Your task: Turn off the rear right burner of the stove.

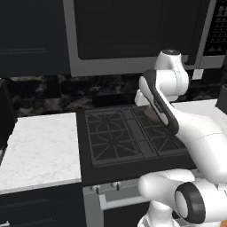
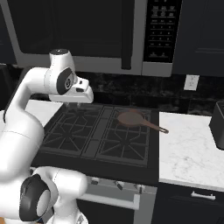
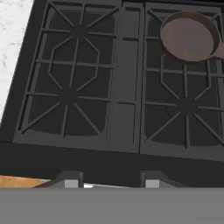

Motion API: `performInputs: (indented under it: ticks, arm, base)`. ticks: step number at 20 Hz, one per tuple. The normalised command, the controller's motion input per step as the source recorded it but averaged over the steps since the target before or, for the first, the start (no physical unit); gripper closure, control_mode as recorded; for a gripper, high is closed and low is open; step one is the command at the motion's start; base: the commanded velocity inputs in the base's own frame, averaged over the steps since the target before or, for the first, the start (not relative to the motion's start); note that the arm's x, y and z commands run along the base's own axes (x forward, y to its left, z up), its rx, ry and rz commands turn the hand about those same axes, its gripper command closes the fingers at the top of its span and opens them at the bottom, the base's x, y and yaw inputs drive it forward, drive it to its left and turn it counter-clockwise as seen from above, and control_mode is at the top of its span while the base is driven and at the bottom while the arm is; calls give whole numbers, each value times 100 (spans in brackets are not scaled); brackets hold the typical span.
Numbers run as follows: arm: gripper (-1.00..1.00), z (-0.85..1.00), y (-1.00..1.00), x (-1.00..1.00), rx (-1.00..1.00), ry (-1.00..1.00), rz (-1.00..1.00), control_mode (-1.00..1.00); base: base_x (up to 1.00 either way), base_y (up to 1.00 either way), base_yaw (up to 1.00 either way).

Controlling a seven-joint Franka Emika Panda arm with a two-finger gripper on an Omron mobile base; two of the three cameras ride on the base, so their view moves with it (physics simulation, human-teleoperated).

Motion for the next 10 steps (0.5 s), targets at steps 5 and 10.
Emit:
performInputs:
  ticks: [5, 10]
  arm:
    - [-100, -3, 0, -56, 0, -8, -1, -100]
    - [-100, -15, -13, -100, 4, -19, -10, -100]
  base:
    - [0, 0, 0]
    - [0, 0, 0]
